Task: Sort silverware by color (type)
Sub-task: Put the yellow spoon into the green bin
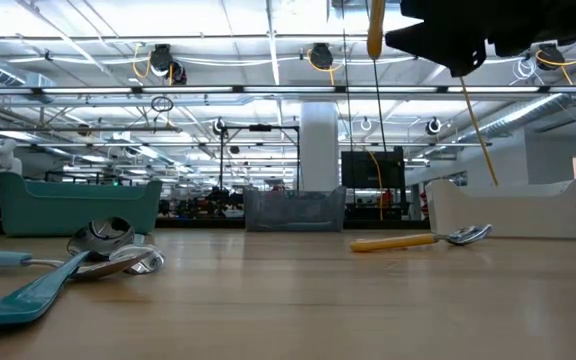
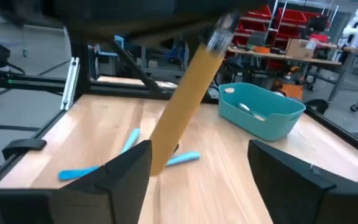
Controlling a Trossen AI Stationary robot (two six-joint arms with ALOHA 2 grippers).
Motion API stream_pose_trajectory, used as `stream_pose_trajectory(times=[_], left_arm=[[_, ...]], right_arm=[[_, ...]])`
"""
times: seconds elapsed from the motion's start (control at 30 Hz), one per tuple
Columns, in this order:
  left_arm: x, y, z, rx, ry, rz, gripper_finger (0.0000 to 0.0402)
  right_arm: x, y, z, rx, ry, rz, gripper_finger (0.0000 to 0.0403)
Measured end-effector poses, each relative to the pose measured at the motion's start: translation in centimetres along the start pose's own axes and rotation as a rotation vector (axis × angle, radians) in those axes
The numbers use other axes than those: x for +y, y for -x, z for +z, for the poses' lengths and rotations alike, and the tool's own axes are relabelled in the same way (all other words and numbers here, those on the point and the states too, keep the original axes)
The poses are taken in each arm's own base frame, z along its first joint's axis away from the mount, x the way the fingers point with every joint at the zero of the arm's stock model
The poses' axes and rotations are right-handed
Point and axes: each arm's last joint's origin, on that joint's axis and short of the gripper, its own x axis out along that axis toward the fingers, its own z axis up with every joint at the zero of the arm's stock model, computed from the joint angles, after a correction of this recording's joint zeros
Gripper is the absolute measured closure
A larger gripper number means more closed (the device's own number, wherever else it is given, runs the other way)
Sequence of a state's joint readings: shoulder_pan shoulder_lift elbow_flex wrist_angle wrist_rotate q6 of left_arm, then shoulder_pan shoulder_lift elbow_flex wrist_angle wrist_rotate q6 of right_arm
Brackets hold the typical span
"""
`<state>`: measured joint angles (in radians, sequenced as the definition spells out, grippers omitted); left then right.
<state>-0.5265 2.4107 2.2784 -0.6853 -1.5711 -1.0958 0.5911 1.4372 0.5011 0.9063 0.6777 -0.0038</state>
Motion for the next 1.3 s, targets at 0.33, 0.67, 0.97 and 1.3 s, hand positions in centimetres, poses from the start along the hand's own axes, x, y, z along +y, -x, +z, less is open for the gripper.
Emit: stream_pose_trajectory(times=[0.33, 0.67, 0.97, 1.3], left_arm=[[0.1, -1.6, 0.2, -0.009, -0.053, 0.030, 0.0392], [-0.2, -1.5, 0.4, -0.008, -0.066, 0.028, 0.0392], [-0.9, -0.4, 0.6, 0.026, -0.113, -0.016, 0.0392], [-2.1, 0.2, 1.0, 0.135, -0.145, -0.160, 0.0392]], right_arm=[[-1.0, -0.8, 0.0, 0.006, 0.014, 0.037, 0.0153], [-1.7, -1.5, -0.2, 0.015, 0.056, 0.184, 0.0178], [-1.6, -1.5, 0.0, 0.000, 0.081, 0.254, 0.0186], [-1.0, -1.3, 0.3, -0.049, 0.108, 0.474, 0.0186]])
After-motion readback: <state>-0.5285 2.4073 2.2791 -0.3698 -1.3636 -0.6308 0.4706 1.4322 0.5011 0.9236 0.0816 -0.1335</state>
